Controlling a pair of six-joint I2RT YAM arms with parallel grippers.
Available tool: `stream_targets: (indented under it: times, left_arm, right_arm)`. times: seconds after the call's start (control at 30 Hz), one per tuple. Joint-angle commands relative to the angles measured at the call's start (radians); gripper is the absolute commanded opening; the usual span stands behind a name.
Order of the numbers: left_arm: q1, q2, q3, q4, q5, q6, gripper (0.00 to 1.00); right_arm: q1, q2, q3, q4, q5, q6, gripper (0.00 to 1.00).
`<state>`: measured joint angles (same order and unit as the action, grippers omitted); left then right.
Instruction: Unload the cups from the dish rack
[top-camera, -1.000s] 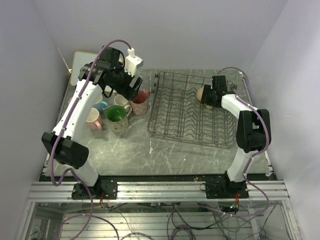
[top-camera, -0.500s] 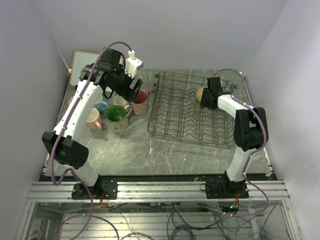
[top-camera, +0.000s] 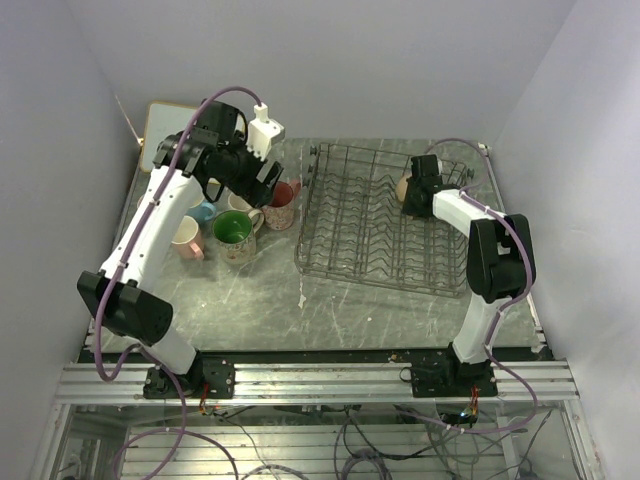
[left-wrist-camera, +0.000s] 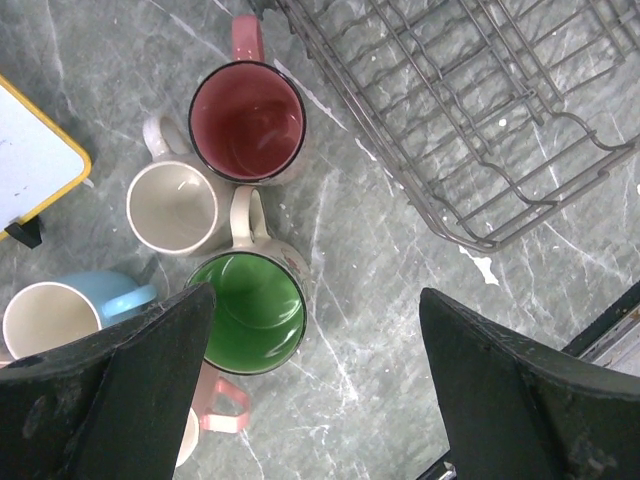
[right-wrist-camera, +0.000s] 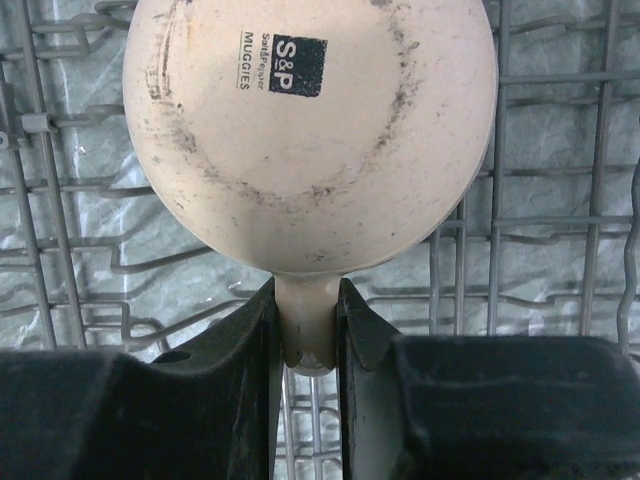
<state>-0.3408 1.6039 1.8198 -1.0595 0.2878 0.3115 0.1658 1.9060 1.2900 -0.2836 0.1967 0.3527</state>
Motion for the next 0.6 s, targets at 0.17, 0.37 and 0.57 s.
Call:
stream_targets:
  times: [0.17, 0.37, 0.57]
  left_arm:
    - [0.006, -0.126, -0.156, 0.108, 0.053, 0.115, 0.98]
    - [0.006, -0.209, -0.295, 0.185, 0.077, 0.193, 1.0]
    - [0.006, -0.262, -0.392, 0.255, 0.116, 0.241, 0.99]
  right_arm:
    - [0.06, -0.192, 0.032, -0.053, 0.031, 0.008, 0.0]
    - [0.1, -0.319, 0.01, -0.091, -0.081, 0.054, 0.0]
    - [0.126, -0.407, -0.041, -0.074, -0.32, 0.184, 0.0]
